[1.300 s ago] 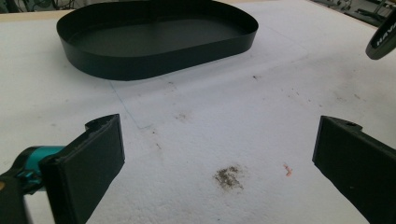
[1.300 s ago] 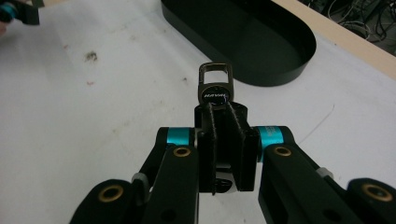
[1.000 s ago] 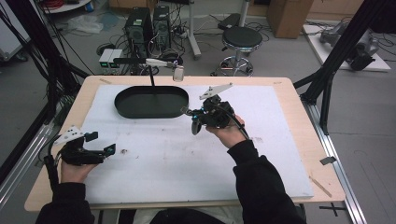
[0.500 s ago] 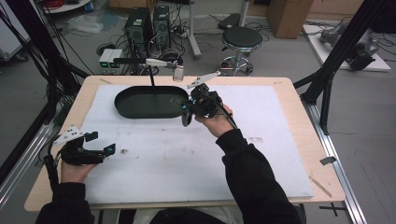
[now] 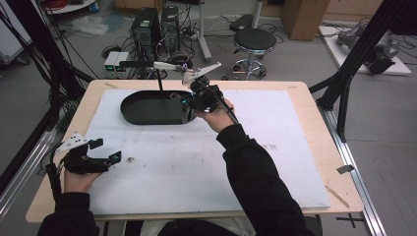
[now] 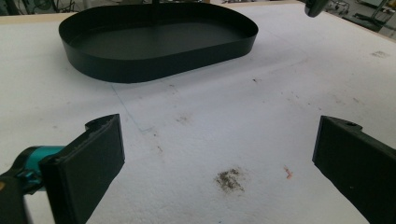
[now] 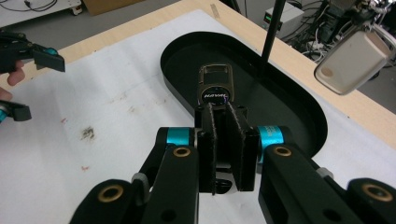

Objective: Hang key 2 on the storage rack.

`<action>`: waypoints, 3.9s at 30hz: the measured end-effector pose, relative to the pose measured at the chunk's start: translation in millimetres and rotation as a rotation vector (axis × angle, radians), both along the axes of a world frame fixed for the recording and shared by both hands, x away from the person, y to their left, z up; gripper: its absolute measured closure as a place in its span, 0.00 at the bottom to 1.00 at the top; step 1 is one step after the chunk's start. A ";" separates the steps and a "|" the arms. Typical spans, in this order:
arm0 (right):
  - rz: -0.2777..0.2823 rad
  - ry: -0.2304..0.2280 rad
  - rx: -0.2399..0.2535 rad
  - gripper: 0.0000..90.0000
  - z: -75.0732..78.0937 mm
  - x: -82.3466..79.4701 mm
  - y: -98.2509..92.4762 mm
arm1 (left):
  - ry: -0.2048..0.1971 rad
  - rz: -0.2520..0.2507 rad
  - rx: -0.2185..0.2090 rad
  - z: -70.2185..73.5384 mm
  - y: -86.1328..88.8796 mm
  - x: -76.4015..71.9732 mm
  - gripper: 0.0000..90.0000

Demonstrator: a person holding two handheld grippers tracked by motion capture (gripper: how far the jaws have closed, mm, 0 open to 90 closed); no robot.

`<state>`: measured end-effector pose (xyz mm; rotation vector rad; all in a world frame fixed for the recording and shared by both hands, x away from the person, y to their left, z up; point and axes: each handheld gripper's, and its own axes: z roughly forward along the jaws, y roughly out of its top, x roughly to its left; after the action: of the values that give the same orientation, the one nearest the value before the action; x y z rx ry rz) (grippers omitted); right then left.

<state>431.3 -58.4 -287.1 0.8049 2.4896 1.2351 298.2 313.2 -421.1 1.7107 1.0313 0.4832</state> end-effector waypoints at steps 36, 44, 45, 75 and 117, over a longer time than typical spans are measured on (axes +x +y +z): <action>-0.082 -0.026 0.023 0.92 20.9 64.5 43.9 | -0.004 0.001 -0.012 -0.5 2.4 -0.2 0.03; -0.133 -0.037 0.012 0.92 14.8 81.2 52.6 | -0.002 -0.004 -0.013 -0.9 1.6 0.4 0.03; -0.140 -0.038 0.009 0.92 12.9 83.0 53.7 | -0.001 -0.005 -0.012 -1.1 0.6 0.5 0.03; -0.256 -0.061 -0.102 0.86 -13.9 90.7 72.9 | 0.001 -0.004 -0.014 -1.1 0.5 0.6 0.03; -0.117 0.026 0.032 0.01 -20.1 34.0 -37.9 | 0.006 -0.005 0.006 -1.1 -1.4 0.0 0.03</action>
<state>465.3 -96.3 -307.2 0.9657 2.4103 1.2349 298.2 311.8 -422.2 1.7208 1.0309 0.4790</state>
